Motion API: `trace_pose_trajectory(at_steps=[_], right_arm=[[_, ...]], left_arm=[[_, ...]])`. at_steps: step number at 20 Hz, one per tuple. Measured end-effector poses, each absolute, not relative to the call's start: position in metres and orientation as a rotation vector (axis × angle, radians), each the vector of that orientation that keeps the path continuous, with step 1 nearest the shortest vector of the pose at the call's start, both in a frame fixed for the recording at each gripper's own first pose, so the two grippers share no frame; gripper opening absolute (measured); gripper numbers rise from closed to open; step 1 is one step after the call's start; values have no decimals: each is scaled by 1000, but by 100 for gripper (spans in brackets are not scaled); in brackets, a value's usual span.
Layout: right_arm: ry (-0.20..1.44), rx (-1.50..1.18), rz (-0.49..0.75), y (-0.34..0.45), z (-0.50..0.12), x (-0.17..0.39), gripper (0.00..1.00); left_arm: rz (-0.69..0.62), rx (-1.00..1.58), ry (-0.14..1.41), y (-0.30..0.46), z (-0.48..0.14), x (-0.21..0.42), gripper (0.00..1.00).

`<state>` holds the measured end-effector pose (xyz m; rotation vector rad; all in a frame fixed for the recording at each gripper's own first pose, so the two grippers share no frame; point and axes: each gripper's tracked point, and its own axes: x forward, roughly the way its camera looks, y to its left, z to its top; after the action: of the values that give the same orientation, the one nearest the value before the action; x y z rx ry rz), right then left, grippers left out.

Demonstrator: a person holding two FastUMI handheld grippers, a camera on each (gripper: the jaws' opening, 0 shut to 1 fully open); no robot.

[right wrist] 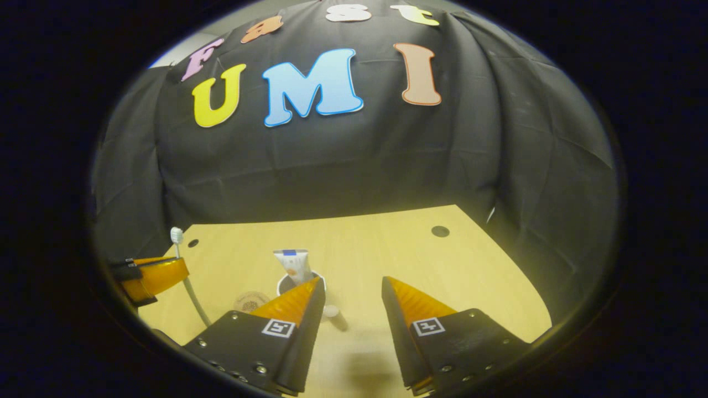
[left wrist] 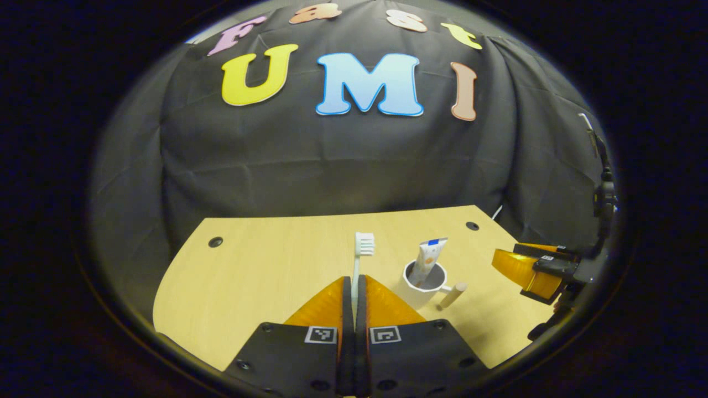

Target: Put the toothbrush and toothpaste on the desktop into the cup, then pick up the cup and place it on the coaster on the desktop.

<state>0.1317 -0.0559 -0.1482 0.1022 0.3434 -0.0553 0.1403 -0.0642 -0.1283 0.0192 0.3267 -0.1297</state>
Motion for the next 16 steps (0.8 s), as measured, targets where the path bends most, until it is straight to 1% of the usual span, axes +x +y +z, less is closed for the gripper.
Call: trace_pose_trajectory(at_steps=[7, 10, 16], right_arm=[[379, 101, -102, -81, -154, 110, 62], [411, 92, -133, -98, -160, 94, 62], [491, 100, -222, -135, -176, 69, 62]], left_arm=[[-257, 85, 223, -130, -102, 179, 7], [-305, 113, 182, -159, -100, 198, 7], [-332, 113, 97, -194, -89, 224, 7]])
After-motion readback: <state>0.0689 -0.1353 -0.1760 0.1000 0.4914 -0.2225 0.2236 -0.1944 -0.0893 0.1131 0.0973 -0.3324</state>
